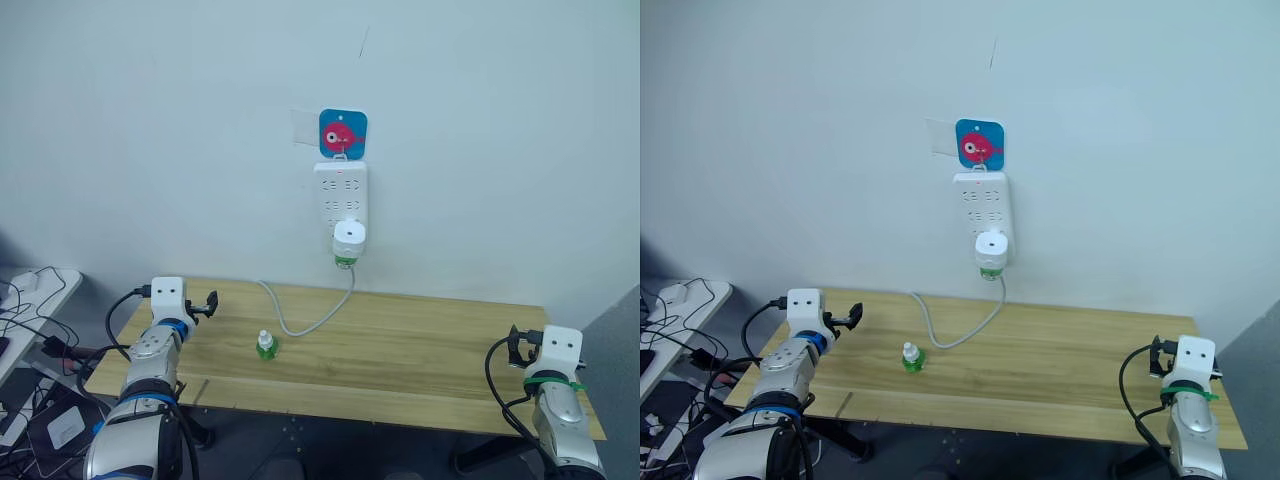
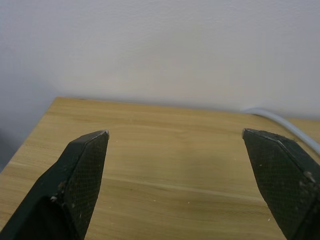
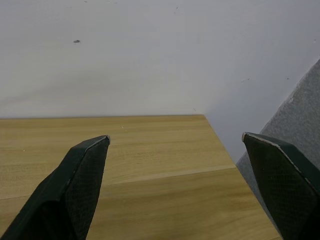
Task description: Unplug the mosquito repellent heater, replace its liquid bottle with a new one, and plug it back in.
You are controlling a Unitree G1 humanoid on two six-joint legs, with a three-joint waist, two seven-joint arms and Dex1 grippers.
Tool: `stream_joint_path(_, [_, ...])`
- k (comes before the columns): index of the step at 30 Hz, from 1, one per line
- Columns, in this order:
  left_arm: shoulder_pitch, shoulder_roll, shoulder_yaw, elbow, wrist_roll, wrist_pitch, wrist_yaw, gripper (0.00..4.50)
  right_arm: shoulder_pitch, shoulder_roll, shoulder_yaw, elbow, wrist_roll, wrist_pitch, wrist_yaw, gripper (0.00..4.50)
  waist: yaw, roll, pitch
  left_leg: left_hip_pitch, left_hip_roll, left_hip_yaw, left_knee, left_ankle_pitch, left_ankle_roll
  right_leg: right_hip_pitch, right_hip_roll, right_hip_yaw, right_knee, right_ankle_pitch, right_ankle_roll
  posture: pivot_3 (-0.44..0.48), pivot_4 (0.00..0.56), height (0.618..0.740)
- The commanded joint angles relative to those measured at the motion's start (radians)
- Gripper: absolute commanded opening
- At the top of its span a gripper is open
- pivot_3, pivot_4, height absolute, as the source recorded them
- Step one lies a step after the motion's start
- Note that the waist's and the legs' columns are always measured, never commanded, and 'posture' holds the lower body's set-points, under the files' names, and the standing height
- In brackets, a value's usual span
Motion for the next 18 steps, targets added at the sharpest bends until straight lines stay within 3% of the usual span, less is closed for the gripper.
stream_joint_path(1, [-0.029,0.017,0.008,-0.011,-0.011,0.01,-0.012,4.5,-0.017,-0.015,-0.019,-0.025,-0.004,-0.011,-0.004,4.45,0.0,0.0,0.0,0.0,0.0,0.0,0.0,0.0,0.0,0.0,0.0,0.0,0.0,0.0,0.0,0.211,0.0,0.74])
stream_joint_path(18, [-0.025,0.025,0.02,-0.04,-0.036,0.013,-0.052,4.5,0.01,0.024,0.006,-0.081,-0.01,0.005,-0.008,4.45,-0.001,0.001,0.001,0.0,0.0,0.0,0.0,0.0,0.0,0.0,0.0,0.0,0.0,0.0,0.0,0.197,0.017,0.74])
